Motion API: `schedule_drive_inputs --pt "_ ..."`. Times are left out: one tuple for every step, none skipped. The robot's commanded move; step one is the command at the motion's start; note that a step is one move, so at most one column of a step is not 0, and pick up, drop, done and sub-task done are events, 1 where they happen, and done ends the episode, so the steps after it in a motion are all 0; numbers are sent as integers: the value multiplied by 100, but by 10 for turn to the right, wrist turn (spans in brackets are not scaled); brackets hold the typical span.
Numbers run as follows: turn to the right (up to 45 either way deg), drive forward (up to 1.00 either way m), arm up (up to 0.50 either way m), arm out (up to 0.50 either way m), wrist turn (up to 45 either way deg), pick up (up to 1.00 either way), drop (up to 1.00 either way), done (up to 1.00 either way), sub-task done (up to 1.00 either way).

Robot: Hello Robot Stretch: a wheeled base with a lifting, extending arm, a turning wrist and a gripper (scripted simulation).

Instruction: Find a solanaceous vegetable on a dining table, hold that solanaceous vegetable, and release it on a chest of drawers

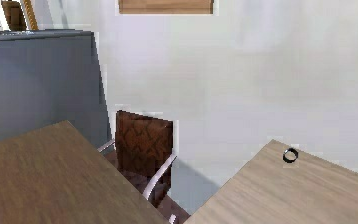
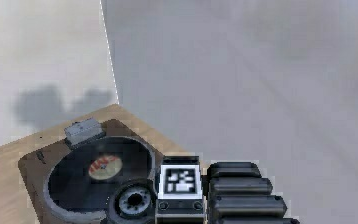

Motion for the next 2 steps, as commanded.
schedule_drive_inputs --pt "0 0 0 22 0 0 0 0 0" --pt "0 0 0 0 390 0 0 0 0"
